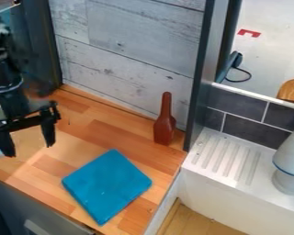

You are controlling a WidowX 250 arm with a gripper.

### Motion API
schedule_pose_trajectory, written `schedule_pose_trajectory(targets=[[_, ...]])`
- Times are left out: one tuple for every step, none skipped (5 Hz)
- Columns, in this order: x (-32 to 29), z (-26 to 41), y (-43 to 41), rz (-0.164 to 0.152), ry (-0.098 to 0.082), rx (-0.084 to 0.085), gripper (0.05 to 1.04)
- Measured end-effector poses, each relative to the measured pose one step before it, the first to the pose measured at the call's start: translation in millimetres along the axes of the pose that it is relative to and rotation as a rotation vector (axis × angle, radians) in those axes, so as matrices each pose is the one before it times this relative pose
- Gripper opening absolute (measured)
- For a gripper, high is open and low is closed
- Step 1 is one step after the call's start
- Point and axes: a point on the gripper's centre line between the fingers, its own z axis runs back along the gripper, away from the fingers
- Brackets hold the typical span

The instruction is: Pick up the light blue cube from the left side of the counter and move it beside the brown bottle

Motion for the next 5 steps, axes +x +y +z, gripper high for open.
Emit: schedule_pose_trajectory(targets=[[14.95, -5.67, -1.43, -0.016, -0.0444, -0.0379, 1.0], [15.67, -9.11, -4.74, -0.0061, -0.0468, -0.023, 1.0], [12.55, -10.67, -4.17, -0.021, -0.0272, -0.0125, 1.0], [10.69, -4.4, 3.77, 0.011, -0.0257, 0.0009, 1.0], [9.63, -6.31, 11.08, 0.0133, -0.0019, 0.0243, 1.0]])
